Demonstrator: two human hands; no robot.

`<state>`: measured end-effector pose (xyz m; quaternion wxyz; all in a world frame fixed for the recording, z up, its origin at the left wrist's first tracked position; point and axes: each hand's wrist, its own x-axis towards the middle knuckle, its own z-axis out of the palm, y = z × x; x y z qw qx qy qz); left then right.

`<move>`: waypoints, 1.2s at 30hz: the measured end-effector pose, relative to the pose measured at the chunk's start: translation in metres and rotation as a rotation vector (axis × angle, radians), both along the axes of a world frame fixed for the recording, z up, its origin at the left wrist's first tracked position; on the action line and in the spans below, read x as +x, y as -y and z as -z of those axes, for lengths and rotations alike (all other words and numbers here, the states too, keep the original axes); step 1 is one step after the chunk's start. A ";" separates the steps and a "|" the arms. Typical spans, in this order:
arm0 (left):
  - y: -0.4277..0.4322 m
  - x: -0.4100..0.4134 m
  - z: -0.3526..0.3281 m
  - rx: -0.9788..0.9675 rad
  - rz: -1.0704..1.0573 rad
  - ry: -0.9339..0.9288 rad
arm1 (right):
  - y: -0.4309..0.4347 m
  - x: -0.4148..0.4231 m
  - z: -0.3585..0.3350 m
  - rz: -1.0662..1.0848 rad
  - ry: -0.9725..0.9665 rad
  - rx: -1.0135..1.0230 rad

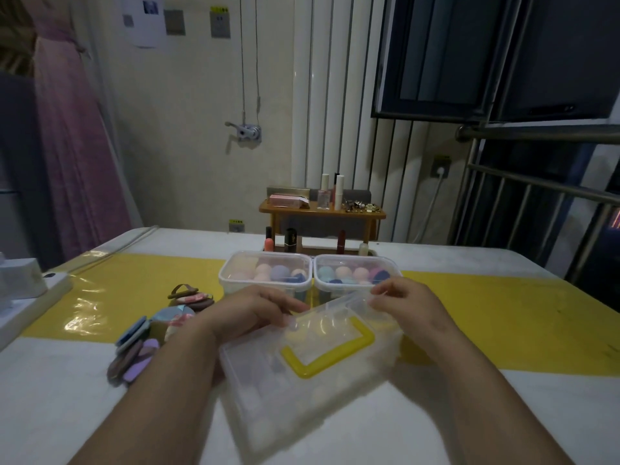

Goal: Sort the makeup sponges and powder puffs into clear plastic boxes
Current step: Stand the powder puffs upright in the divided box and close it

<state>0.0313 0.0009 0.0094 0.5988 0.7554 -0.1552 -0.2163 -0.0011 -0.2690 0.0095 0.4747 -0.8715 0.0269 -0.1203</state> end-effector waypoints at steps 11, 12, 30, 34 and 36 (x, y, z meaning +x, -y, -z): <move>0.021 -0.019 0.000 0.262 -0.108 0.143 | -0.017 0.004 0.016 0.117 0.080 -0.066; 0.024 -0.018 0.000 0.277 -0.172 0.185 | -0.017 0.001 0.013 0.132 0.042 -0.136; 0.034 -0.014 0.007 0.029 -0.511 0.206 | -0.038 -0.015 0.002 -0.445 -0.362 0.346; 0.033 -0.009 0.010 0.169 -0.586 0.270 | -0.034 -0.019 0.000 -0.536 -0.472 0.207; 0.031 -0.008 0.010 0.248 -0.603 0.319 | -0.035 -0.017 -0.001 -0.525 -0.407 0.185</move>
